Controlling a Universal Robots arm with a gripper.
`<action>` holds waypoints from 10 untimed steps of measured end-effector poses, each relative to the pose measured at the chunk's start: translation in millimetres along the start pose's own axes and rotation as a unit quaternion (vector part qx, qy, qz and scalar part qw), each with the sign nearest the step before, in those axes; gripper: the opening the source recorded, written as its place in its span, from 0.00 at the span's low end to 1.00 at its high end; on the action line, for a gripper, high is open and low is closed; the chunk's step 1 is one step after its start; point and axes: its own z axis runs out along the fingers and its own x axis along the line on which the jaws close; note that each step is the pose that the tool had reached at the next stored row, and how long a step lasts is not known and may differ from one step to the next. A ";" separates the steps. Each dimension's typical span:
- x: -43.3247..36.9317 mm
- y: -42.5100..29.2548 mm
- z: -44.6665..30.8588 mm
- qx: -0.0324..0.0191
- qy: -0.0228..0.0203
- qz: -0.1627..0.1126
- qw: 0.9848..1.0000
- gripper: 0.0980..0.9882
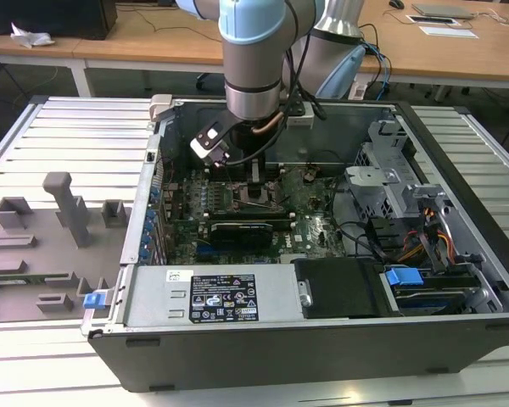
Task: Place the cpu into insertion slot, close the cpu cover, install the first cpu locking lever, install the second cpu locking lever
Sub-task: 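Place the cpu into insertion slot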
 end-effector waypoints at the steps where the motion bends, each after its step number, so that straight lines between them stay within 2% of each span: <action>1: 0.0 0.0 0.0 0.000 0.000 0.000 1.000 0.01; 10: 0.0 -0.2 2.2 0.000 0.000 0.000 1.000 0.01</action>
